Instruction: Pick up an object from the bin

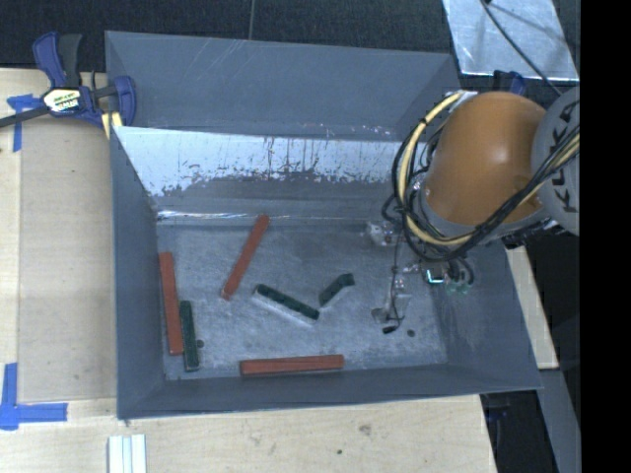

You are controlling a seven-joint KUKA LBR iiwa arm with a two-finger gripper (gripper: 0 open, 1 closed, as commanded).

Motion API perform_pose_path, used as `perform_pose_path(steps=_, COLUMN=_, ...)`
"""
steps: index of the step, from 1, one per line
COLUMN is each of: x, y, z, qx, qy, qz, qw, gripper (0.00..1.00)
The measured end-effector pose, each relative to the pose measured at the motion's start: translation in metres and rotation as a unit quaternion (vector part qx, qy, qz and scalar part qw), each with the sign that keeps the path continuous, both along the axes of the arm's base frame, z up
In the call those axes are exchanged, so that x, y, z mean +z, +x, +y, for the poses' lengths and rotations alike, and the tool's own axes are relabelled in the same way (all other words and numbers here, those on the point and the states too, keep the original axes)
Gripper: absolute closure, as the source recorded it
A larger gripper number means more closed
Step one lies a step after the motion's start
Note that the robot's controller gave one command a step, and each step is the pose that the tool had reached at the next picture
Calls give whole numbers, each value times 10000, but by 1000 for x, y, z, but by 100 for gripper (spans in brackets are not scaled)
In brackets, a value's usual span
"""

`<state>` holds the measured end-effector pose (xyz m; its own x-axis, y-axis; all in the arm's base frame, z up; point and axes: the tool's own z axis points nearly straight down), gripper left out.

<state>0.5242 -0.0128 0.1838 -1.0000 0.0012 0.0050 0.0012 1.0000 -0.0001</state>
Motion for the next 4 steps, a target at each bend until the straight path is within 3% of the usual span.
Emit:
perform_pose_path(steps=1, x=-102, y=22, z=41, qx=-171, qy=3, qz=-52, qw=9998, gripper=0)
perform_pose_path(steps=2, x=-82, y=1, z=83, qx=-78, qy=11, qz=-23, qw=10000, gripper=0)
perform_pose_path(steps=3, x=-83, y=2, z=106, qx=-201, qy=4, qz=-44, qw=9998, gripper=0)
perform_pose_path(steps=4, x=-114, y=15, z=109, qx=-1478, qy=1, qz=-55, qw=9890, gripper=0)
